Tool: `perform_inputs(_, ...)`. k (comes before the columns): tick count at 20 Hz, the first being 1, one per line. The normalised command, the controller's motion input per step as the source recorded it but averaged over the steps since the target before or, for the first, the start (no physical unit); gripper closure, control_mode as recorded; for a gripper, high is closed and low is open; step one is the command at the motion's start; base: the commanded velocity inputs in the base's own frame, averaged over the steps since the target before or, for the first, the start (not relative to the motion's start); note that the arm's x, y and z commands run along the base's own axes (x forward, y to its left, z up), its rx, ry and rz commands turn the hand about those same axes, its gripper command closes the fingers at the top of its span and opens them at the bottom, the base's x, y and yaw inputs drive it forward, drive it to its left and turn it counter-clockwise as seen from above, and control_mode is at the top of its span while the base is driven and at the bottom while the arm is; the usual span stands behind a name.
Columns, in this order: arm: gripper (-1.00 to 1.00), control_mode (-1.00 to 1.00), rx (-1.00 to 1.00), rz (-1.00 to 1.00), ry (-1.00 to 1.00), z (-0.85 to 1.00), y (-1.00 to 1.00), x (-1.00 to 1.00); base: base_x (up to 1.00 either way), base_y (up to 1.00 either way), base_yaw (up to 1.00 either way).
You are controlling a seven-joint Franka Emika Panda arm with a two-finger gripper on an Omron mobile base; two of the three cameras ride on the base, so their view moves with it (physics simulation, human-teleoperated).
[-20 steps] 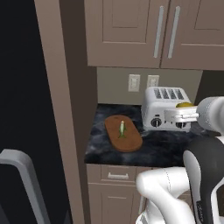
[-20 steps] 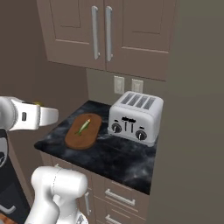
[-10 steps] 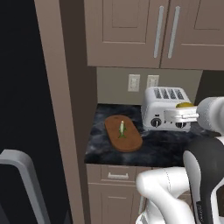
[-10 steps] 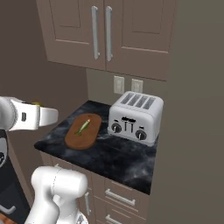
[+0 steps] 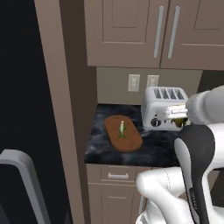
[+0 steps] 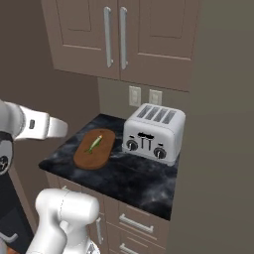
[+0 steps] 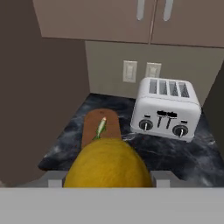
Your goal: Retrieve a lemon from the fridge and place it on the cutting board with the fish.
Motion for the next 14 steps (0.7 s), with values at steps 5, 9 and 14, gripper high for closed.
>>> perform_inputs(5,1.00,-1.00,0.03,0.01,0.27,-0.53,0.05,0.48,0.00,0.00,0.00)
perform_inputs(9,1.00,-1.00,0.03,0.00,0.14,-0.79,0.00,0.43,0.00,0.00,0.00)
perform_inputs(14,1.00,-1.00,0.00,0.00,0.08,-0.72,0.00,0.51,0.00,0.00,0.00)
